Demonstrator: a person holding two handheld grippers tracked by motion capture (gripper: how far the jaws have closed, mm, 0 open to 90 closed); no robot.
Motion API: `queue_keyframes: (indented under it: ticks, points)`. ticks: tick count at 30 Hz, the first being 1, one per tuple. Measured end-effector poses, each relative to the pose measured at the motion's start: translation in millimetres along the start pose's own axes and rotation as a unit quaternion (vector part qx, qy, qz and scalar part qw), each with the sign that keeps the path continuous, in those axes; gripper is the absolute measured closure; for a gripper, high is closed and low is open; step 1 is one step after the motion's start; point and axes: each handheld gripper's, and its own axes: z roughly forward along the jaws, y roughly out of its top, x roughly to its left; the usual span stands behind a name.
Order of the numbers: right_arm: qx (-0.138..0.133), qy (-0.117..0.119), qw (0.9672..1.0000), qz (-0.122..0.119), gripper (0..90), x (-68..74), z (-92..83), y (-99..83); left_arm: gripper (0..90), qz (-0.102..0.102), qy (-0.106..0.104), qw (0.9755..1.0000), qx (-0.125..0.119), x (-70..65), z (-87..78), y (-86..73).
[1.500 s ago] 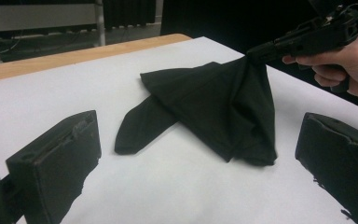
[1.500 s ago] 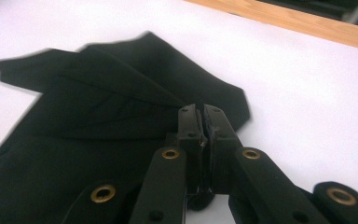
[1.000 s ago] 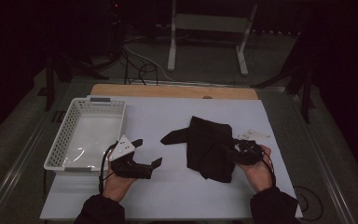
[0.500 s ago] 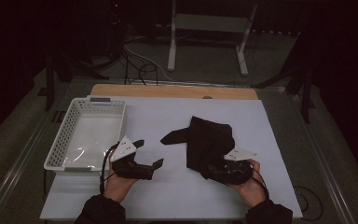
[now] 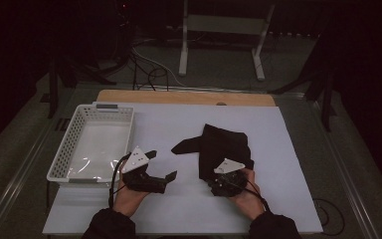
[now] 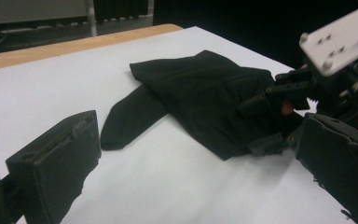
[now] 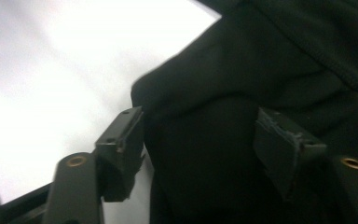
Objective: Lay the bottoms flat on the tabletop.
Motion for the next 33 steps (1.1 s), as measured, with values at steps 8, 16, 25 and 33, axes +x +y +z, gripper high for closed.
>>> queue_keyframes:
  ticks: [8,16,25,33]
  points:
    - [0.025,-0.045,0.9986,-0.014,26.2,-7.0,2.5,-2.7,0.8,0.002,-0.001,1.0,0.001,-1.1,0.7,0.1]
    - [0.045,-0.018,0.9986,0.022,39.4,-20.8,3.3,-1.5,0.8,0.002,-0.001,1.0,0.002,-1.7,1.2,-0.3]
    - [0.036,-0.013,0.9991,0.02,76.2,-22.8,-6.9,-3.8,0.8,0.005,-0.003,1.0,0.006,-3.3,3.4,-0.8]
    - [0.017,0.079,0.9967,0.006,77.6,-11.9,-31.2,-0.4,0.8,0.003,-0.003,1.0,0.003,-1.6,1.5,-0.6]
